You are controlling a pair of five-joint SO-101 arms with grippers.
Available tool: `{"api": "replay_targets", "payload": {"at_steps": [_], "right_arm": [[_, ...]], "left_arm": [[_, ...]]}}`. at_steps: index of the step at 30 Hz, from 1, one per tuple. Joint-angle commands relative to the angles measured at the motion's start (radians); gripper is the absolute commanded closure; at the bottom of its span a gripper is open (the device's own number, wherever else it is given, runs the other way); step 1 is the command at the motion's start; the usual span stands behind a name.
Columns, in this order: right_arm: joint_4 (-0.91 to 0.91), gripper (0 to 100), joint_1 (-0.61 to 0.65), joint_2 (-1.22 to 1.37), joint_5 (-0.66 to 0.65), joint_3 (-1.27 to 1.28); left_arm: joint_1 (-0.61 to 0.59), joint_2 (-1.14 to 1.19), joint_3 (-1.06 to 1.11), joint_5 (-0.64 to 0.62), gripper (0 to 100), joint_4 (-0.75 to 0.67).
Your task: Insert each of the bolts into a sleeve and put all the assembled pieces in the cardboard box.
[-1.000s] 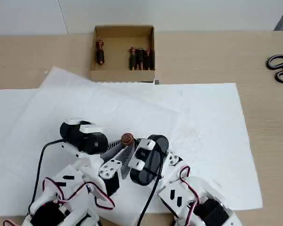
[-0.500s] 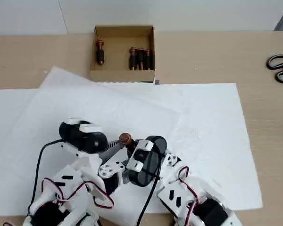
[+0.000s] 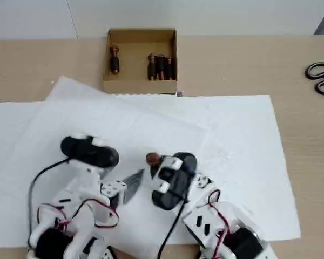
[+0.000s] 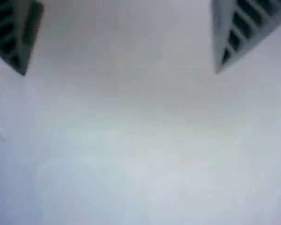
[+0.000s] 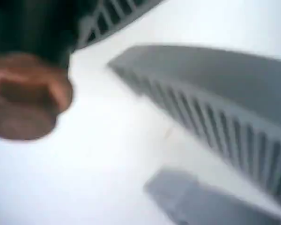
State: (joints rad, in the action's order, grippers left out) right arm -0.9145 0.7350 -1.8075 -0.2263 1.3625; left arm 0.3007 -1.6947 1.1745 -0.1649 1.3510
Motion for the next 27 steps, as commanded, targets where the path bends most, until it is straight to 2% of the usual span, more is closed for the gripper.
{"api": "replay_targets", "payload": {"at_steps": [1,4,8,11,18,22,27], "right_arm": [[0.033,99.5,-0.064,-0.001,-0.005,-0.044],[0.033,99.5,-0.101,-0.001,-0.002,-0.041],[0.035,99.5,-0.107,-0.002,0.002,-0.014],[0.096,99.5,-0.119,0.007,0.069,-0.006],[0.377,99.5,-0.288,0.031,0.1,0.072],[0.475,99.5,-0.309,0.186,0.101,0.023],[0.616,99.5,-0.309,0.521,0.101,-0.133]], "left_arm": [[-0.048,0.002,-0.085,0.006,86,0.0],[-0.055,0.002,-0.143,0.006,100,0.0],[-0.055,0.002,-0.166,0.006,100,0.003],[-0.075,0.002,-0.159,0.006,99,-0.009],[-0.365,0.008,0.025,0.025,99,-0.242],[-0.388,0.002,0.209,0.057,99,-0.368],[-0.387,0.002,0.305,0.057,99,-0.465]]}}
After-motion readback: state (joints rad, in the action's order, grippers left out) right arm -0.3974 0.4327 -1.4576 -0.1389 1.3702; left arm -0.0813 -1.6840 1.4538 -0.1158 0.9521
